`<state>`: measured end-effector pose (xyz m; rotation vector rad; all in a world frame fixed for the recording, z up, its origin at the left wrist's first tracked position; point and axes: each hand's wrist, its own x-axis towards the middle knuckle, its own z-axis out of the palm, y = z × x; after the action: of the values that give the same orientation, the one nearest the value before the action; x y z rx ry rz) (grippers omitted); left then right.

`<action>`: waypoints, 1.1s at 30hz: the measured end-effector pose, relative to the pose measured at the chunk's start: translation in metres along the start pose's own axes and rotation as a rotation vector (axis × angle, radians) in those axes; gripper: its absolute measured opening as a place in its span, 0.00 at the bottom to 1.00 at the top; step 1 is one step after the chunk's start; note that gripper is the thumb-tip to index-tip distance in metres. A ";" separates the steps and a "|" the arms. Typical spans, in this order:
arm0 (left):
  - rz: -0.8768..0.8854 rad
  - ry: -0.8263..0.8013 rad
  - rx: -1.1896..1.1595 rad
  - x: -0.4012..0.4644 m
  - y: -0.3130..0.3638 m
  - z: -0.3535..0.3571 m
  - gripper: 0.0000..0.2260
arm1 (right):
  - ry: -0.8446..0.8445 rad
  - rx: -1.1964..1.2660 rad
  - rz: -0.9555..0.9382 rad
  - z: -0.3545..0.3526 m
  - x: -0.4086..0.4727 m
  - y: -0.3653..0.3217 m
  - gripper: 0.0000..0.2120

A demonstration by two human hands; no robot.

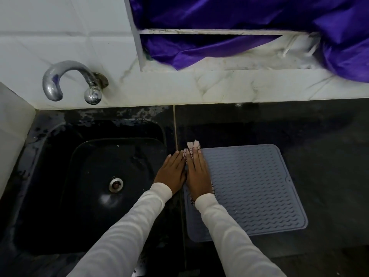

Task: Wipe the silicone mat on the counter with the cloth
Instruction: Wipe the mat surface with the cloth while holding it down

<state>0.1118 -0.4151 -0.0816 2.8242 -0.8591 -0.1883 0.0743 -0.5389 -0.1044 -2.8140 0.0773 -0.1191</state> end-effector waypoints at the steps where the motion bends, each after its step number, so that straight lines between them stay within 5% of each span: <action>1: -0.003 -0.001 0.005 0.000 0.000 0.001 0.27 | -0.002 0.003 0.004 -0.001 0.000 0.000 0.32; 12: -0.162 -0.107 0.087 0.004 0.016 0.007 0.32 | -0.064 -0.134 -0.014 -0.028 0.007 0.015 0.35; 24: -0.289 -0.103 0.060 0.006 0.040 0.007 0.36 | -0.173 -0.255 -0.003 -0.078 0.011 0.125 0.31; 33: -0.370 -0.079 0.070 0.011 0.053 0.008 0.29 | -0.158 -0.223 0.117 -0.116 0.008 0.215 0.29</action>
<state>0.0906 -0.4653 -0.0784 3.0354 -0.3536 -0.3274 0.0631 -0.7795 -0.0632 -3.0200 0.2307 0.1480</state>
